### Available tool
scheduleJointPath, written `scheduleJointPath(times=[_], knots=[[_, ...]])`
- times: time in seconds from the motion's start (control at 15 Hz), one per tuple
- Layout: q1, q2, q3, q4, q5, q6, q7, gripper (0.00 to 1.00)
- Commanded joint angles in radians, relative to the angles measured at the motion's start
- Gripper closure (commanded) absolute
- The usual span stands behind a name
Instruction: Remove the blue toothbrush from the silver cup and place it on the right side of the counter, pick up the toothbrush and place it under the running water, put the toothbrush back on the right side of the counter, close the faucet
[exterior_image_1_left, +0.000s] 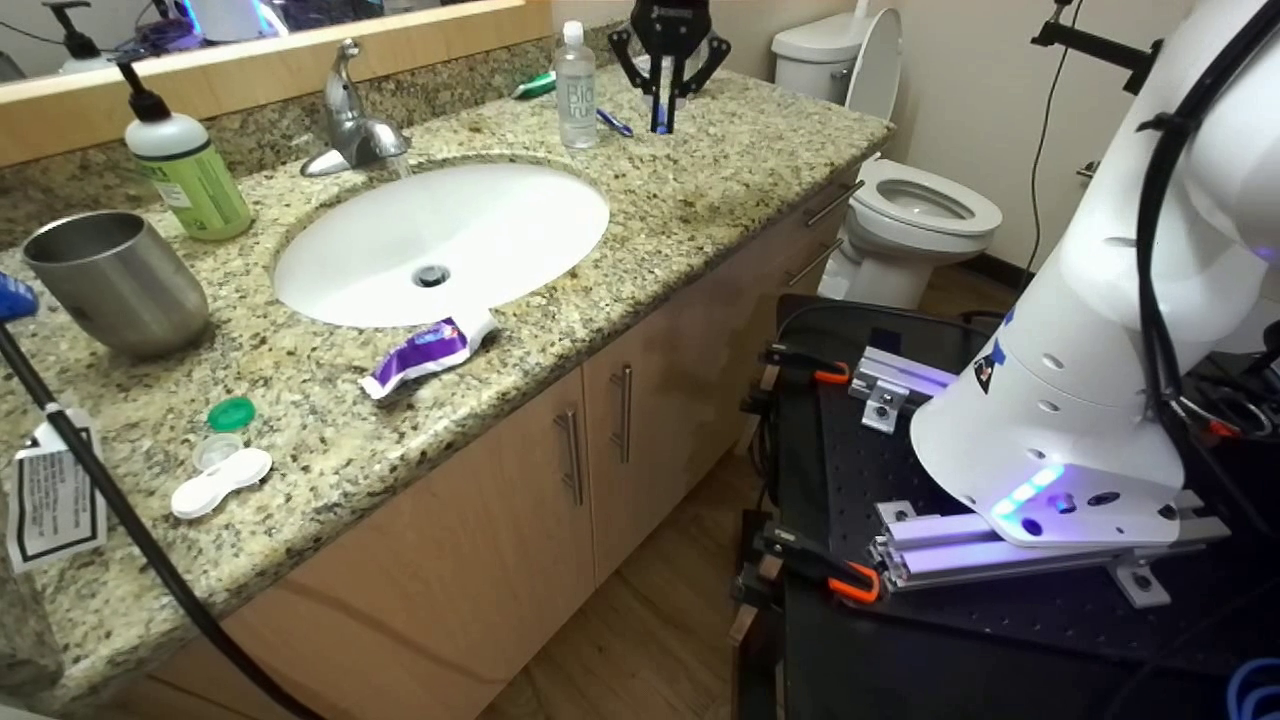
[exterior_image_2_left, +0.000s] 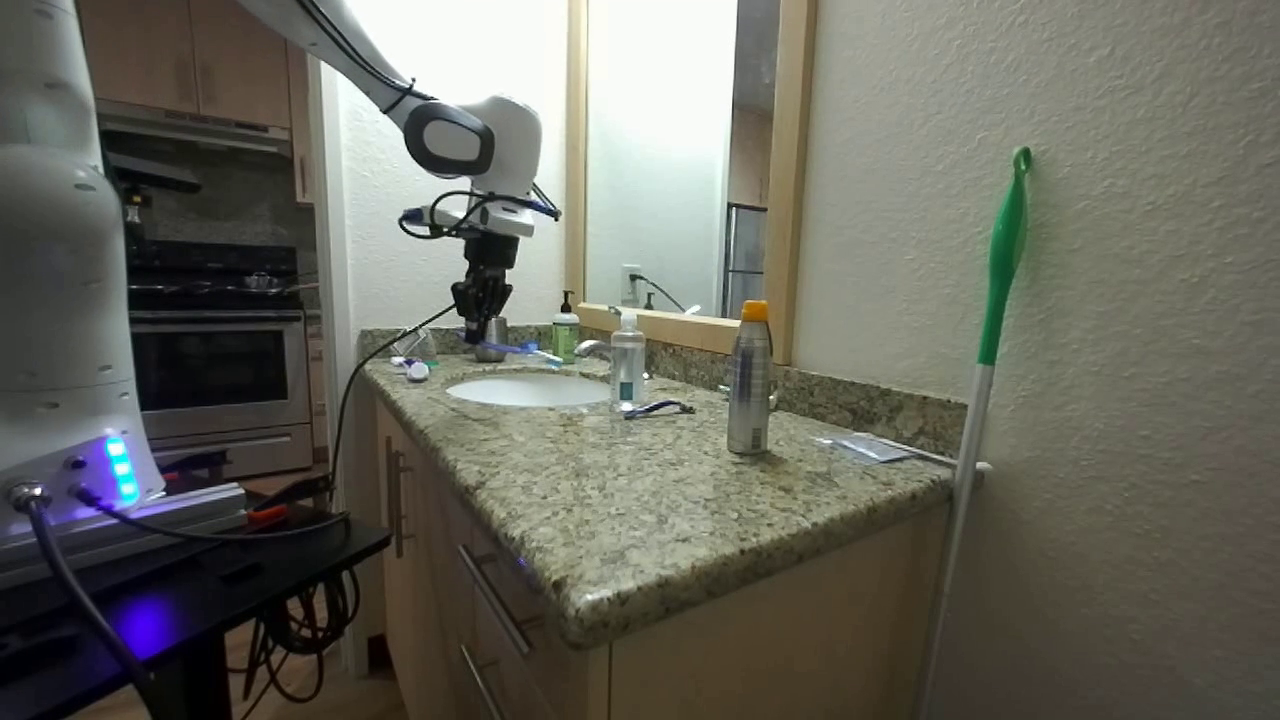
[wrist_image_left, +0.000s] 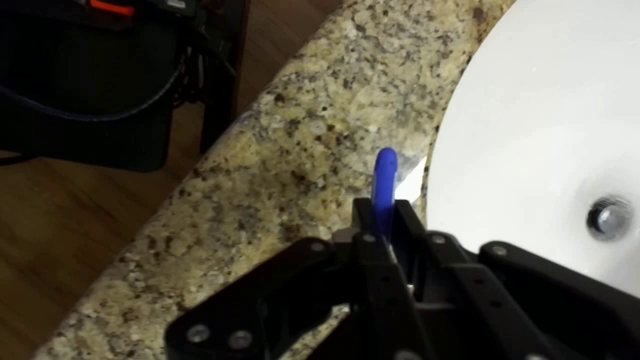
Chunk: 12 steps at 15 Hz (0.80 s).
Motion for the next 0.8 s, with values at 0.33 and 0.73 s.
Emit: scheduleJointPath(times=[0.33,0.73], knots=[[-0.13,0.114,-0.058,-0.012,-0.105,0.136,0.264,0.97],[-0.092,0.292,-0.08,0.062,-0.208,0.235,0.57,0.97]])
